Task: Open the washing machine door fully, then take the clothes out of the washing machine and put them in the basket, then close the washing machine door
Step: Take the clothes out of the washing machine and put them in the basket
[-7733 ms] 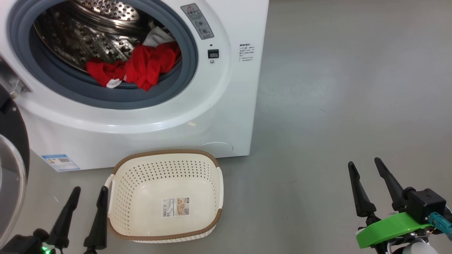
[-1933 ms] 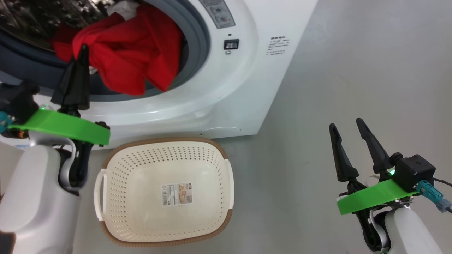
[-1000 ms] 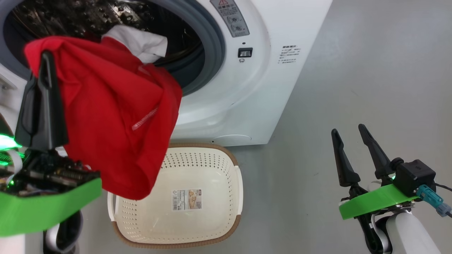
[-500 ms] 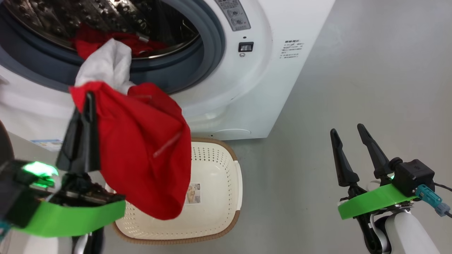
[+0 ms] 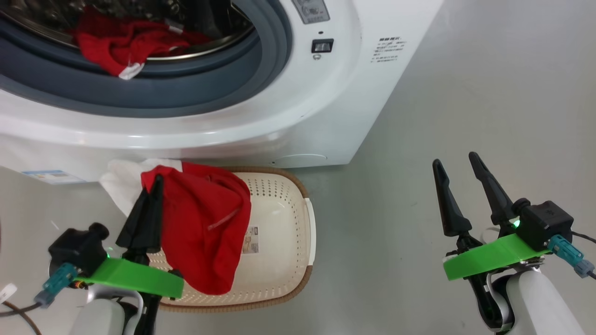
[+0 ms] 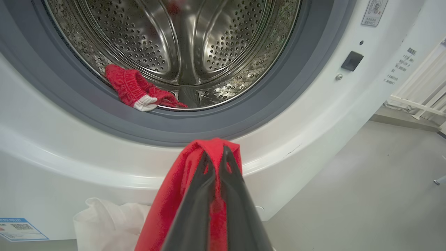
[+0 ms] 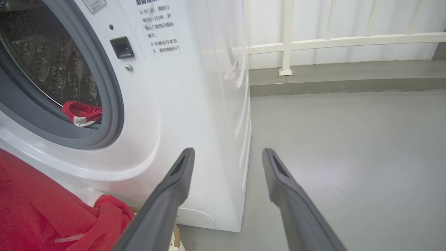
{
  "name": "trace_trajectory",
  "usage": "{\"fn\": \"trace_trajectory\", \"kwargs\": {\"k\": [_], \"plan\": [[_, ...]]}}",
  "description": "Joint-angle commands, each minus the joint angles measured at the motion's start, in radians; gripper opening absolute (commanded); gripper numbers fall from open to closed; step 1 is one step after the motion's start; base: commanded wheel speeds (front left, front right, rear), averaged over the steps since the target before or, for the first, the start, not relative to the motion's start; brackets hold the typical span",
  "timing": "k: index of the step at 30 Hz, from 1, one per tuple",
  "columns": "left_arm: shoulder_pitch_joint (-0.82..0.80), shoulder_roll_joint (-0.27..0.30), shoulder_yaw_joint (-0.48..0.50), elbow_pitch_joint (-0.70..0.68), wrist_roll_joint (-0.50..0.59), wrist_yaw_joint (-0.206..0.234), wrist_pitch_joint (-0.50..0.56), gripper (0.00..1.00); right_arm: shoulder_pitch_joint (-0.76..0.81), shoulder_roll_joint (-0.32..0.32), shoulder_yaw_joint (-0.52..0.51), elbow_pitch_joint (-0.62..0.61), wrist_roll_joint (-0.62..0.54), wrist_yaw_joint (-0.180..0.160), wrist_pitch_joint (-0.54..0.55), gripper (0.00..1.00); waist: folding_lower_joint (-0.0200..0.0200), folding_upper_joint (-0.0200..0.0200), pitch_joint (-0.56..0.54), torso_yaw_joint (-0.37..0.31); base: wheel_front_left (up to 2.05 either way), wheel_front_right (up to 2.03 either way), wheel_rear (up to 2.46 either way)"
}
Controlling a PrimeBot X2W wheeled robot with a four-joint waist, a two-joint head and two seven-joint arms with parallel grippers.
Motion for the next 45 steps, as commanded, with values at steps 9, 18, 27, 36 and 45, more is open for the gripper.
{"fn": "trace_trajectory", "kwargs": {"k": [9,18,27,36,45], "plan": [[-0.096,0.063,-0.02,0.221,-0.01,0.001,-0.005,0.0,-0.039,0.001,0.03,-0.038,0.004,0.006,-0.006,1.0,0.0,0.0,0.081,-0.026,0.0,0.0,0.0],[-0.212,0.092,-0.125,0.49,-0.005,0.001,-0.005,0.0,-0.07,0.001,0.041,-0.053,0.009,0.006,-0.006,1.0,0.0,0.0,0.177,-0.055,0.0,0.0,0.0],[-0.334,0.126,-0.231,0.68,-0.031,0.001,-0.005,0.0,-0.095,0.001,0.052,-0.073,0.014,0.006,-0.006,1.0,0.0,0.0,0.266,-0.077,0.0,0.0,0.0],[-0.432,0.16,-0.297,0.796,-0.09,0.001,-0.005,0.0,-0.126,0.001,0.065,-0.091,0.018,0.006,-0.006,1.0,0.0,0.0,0.34,-0.102,0.0,0.0,0.0],[-0.479,0.165,-0.356,0.837,-0.181,0.001,-0.005,0.33,-0.134,0.001,0.059,-0.096,0.016,0.006,-0.006,1.0,0.0,0.0,0.361,-0.1,0.0,0.0,0.0]]}}
